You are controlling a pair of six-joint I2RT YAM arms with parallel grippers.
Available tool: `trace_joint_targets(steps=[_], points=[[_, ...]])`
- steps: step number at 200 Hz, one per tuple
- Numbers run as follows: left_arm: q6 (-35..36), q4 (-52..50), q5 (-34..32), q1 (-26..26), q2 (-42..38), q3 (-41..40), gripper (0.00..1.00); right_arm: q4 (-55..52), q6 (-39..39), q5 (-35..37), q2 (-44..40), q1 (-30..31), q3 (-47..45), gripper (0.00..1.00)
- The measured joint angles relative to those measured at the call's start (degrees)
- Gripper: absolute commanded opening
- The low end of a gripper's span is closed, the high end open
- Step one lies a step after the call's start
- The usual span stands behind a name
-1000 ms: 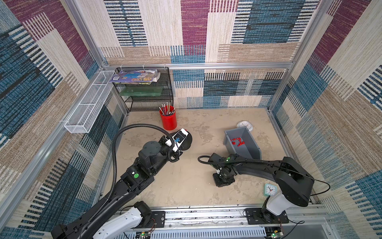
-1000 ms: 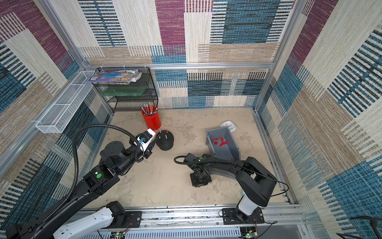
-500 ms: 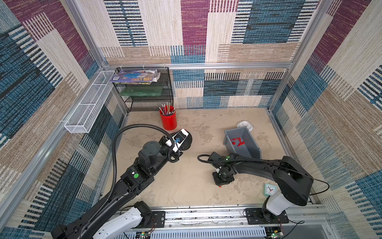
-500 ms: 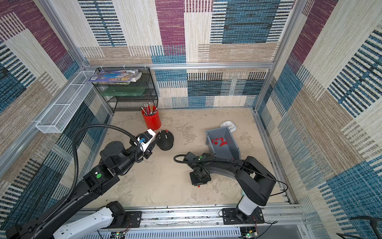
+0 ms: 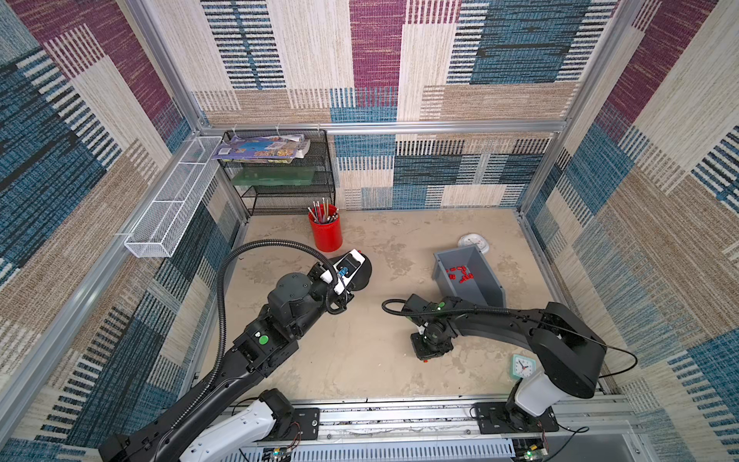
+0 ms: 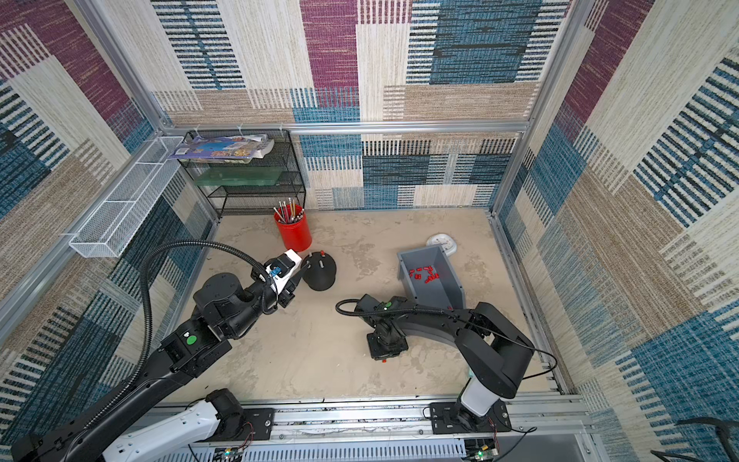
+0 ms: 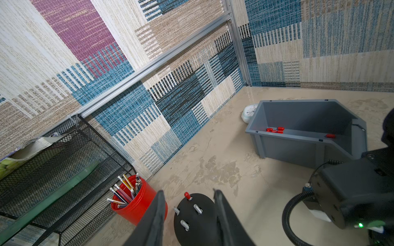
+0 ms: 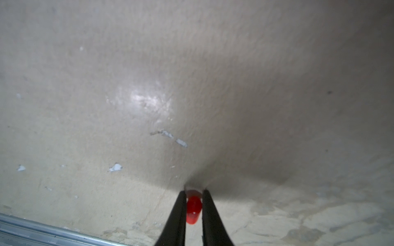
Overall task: Cover the protruding screws with screw protection sleeves
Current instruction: Pick up the screw protection sleeve from the center of the board, then attach the screw protection sleeve to the screw.
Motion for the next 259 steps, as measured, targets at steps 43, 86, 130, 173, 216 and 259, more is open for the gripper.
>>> trace_joint_targets(steps=[43,86,130,173,216,259], points=[[0.00,0.00,0.00,0.00,0.26,0.00,0.38,-0.09,0.00,0.04,-0.22,0.00,-0.02,0.06],[-0.02,0.00,0.00,0.00,0.48,0.00,0.38,-1.14,-0.26,1.16,-1.75,-0.22,2.80,0.05],[-0.85,-0.24,-1.84,0.11,2.01,1.33,0.38,2.03,-3.52,5.44,-5.60,-0.96,11.96,0.05],[-8.28,-4.11,-6.60,2.12,7.58,6.84,0.37,18.38,-10.21,11.82,-9.03,-0.83,14.05,0.04],[-20.70,-13.16,-5.75,5.84,13.62,16.37,0.37,46.25,-19.96,16.13,-8.37,-1.18,5.66,0.04],[-27.30,-18.62,-4.26,9.62,15.67,17.86,0.37,64.96,-25.75,14.75,0.11,-4.42,6.43,0.05]])
